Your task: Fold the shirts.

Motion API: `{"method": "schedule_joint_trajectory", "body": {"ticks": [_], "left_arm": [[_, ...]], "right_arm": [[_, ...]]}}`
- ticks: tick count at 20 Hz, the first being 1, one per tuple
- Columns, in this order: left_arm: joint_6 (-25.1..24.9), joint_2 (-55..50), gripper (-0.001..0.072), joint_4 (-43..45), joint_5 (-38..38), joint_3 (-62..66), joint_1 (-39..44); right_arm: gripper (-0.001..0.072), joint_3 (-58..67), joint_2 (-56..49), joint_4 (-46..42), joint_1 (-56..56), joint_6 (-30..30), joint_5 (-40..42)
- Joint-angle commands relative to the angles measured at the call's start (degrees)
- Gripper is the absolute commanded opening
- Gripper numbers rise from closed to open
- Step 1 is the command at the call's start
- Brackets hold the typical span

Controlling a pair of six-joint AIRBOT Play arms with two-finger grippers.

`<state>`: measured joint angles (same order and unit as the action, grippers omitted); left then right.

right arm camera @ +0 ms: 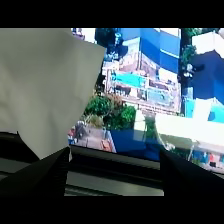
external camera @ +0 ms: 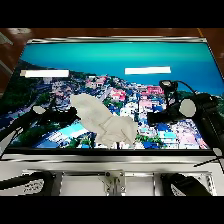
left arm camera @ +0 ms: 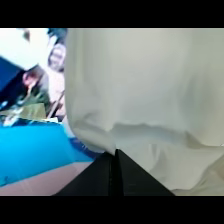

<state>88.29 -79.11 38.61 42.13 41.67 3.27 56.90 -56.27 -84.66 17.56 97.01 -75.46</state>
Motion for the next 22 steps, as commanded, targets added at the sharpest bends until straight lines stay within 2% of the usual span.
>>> {"method": "schedule_joint_trajectory", "body": {"ticks": [1, 3, 7, 13, 14, 15, 16, 17, 19, 22], "left_arm": [[-3.1, -0.1, 0.0036, -1.6, 1.3, 1.1, 0.1], [-5.2, -0.1, 0.0036, -1.6, 3.7, 2.3, 0.1], [-5.8, 0.8, 0.0036, -1.6, 5.6, 3.4, 0.1], [-5.8, 4.4, 0.0036, -1.6, 4.7, 3.4, 0.0], [-6.2, 4.7, 0.0036, -1.6, 4.4, 3.4, 0.0], [-7.0, 4.9, 0.0036, -1.5, 4.3, 3.4, 0.0], [-7.9, 5.0, 0.0036, -1.6, 4.4, 3.4, -0.1], [-9.6, 5.3, 0.0036, -1.5, 4.1, 3.5, -0.1], [-10.7, 7.7, 0.0035, -1.6, 1.1, 3.5, -0.1], [-10.7, 15.2, 0.0035, 0.0, -4.1, 6.4, -0.2]], "right_arm": [[0.0681, -4.2, -0.5, 8.3, 0.0, -0.4, 3.7], [0.0681, -8.8, -2.2, 14.3, 0.0, -3.0, 5.3], [0.0681, -13.7, -8.2, 25.4, 1.1, -9.6, 9.5], [0.068, -13.8, -16.8, 25.5, 7.4, -10.4, 14.1], [0.0628, -13.8, -17.8, 25.6, 7.4, -10.3, 14.5], [0.041, -13.8, -18.2, 25.2, 7.4, -10.2, 14.8], [0.0106, -13.7, -18.1, 24.0, 7.4, -9.6, 15.1], [0.0077, -13.7, -18.1, 23.4, 7.1, -9.4, 15.1], [0.0065, -13.1, -18.1, 20.9, 7.1, -9.6, 12.6], [0.0065, -7.1, -15.1, 13.3, 7.1, -9.8, 3.6]]}}
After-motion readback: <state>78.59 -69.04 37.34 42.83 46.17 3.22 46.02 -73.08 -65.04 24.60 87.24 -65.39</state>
